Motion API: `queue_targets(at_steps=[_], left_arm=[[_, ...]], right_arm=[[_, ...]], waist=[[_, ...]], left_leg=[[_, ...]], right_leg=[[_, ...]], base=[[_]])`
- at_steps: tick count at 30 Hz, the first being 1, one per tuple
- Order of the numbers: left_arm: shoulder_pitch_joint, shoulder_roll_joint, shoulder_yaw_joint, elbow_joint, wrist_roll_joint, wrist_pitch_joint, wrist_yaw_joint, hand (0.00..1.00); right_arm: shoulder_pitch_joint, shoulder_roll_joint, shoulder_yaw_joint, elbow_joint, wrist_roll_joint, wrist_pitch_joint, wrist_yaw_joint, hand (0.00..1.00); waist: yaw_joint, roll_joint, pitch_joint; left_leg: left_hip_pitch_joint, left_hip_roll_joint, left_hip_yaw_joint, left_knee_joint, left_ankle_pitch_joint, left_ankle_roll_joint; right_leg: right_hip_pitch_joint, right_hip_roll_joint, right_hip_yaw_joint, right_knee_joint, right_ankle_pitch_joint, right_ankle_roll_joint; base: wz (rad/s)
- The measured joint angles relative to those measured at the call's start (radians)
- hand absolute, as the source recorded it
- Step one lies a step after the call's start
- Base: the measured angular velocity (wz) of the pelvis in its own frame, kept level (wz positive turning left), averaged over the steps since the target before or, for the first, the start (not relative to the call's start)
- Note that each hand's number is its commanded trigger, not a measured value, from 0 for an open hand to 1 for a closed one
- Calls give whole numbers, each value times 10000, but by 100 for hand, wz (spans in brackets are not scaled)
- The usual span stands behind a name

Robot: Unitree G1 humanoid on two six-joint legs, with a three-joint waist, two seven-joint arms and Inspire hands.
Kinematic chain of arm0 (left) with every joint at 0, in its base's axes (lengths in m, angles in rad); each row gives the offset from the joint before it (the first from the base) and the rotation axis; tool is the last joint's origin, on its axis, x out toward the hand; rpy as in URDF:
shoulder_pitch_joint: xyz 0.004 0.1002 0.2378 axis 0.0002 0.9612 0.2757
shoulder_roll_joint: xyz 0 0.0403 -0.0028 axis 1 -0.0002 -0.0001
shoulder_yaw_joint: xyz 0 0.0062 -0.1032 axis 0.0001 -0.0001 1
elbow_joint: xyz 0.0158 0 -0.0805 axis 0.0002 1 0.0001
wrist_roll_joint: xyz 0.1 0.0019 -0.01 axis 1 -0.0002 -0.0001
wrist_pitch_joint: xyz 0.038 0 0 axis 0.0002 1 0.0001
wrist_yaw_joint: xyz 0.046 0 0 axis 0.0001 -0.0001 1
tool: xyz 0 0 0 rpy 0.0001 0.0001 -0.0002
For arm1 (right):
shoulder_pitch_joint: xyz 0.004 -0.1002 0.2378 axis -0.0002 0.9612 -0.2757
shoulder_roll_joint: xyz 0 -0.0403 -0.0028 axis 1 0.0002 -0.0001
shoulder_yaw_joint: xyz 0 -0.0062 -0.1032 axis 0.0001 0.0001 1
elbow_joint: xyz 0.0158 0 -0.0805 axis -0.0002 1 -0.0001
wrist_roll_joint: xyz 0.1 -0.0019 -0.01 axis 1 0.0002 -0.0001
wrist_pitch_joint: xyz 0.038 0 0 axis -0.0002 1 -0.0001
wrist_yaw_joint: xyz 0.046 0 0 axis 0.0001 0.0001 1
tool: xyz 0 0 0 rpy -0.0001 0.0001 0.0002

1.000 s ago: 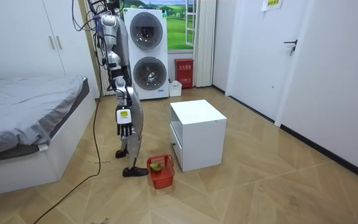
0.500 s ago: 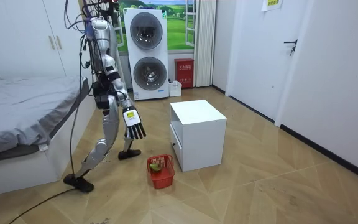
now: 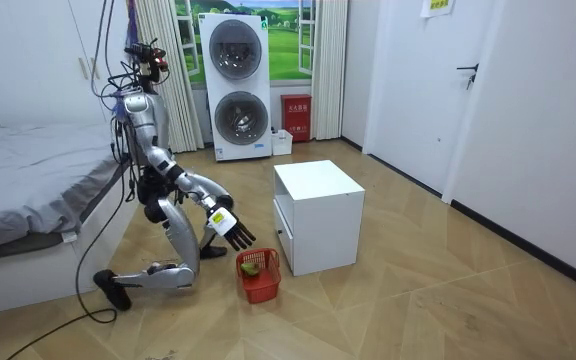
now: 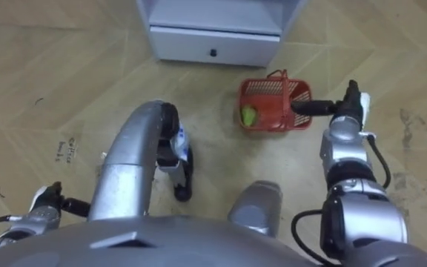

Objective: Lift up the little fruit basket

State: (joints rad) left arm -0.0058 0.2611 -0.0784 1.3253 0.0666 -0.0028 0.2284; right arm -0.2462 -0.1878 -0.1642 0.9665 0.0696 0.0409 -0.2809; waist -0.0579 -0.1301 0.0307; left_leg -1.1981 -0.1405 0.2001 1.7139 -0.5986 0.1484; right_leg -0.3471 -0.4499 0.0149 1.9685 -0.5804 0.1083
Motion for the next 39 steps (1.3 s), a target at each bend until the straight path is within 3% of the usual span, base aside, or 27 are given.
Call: queue_targets(at_steps=[3,7,10,14,15,16,18,23,27,31,33,39], left_arm=[[-50,-81,-273,121,-194,-413,78,0],[183,-85,-456,164,-350,-435,92,0],[423,-92,-713,181,-349,-473,120,0],[558,-148,-865,213,-338,-482,102,0],[529,-224,-860,214,-337,-473,87,0],[537,-388,-878,197,-339,-525,28,0],[564,-450,-1049,182,-341,-602,-71,0],[573,-453,-1246,168,-340,-727,-325,0],[553,-447,-1436,168,-358,-715,-532,0],[408,-426,-1824,115,-360,-703,-854,0],[426,-426,-2042,11,-356,-703,-871,0],[565,-424,-2233,-106,-357,-693,-880,0]], right_arm=[[-14,-65,-148,-92,35,-352,-339,0],[209,-46,-2,-232,31,-352,-347,0],[419,-41,262,-751,9,-356,-363,0],[393,-250,395,-1081,-49,-578,-359,0],[364,-321,401,-1073,-52,-631,-346,0],[311,-448,441,-1082,-41,-641,-344,0],[311,-466,460,-1082,-49,-652,-357,0],[60,-701,620,-1097,-93,-734,-356,0],[-362,-791,742,-1098,-229,-835,-357,0],[-631,-871,1132,-1234,-358,-927,-333,0],[-759,-886,1292,-1390,-354,-933,-257,0],[-824,-882,1529,-1651,-333,-933,33,0]], waist=[[-328,-73,-15],[-323,-184,-66],[-457,-285,-81],[-540,-313,-66],[-544,-209,2],[-475,-9,-28],[-511,-18,-24],[-462,-77,6],[-408,12,-36],[-143,26,-17],[-98,108,40],[190,331,58]], left_leg=[[-310,126,235,454,6,-10],[-212,68,209,507,116,-135],[-247,61,195,559,348,-185],[-581,60,210,966,259,-602],[-653,102,124,1063,229,-686],[-721,194,41,1020,296,-860],[-702,240,45,764,414,-1091],[-820,375,-3,542,569,-1384],[-881,461,-84,584,574,-1394],[-973,538,-103,621,573,-1394],[-1060,559,-89,623,585,-1413],[-1274,563,-5,589,600,-1416]], right_leg=[[51,63,76,860,15,-4],[238,52,37,1157,-95,-143],[464,170,10,1276,-446,-204],[619,272,45,1886,-991,-389],[609,380,18,1989,-1033,-416],[482,537,93,2053,-1062,-451],[292,574,171,2134,-1066,-456],[-120,705,360,2298,-1096,-467],[-216,868,395,2330,-1111,-464],[-330,920,386,2373,-1135,-453],[-465,918,399,2427,-1147,-448],[-674,856,452,2448,-1160,-438]], base=[[48],[8],[15],[11],[-3],[-10],[-5],[-5],[-5],[0],[0],[1]])
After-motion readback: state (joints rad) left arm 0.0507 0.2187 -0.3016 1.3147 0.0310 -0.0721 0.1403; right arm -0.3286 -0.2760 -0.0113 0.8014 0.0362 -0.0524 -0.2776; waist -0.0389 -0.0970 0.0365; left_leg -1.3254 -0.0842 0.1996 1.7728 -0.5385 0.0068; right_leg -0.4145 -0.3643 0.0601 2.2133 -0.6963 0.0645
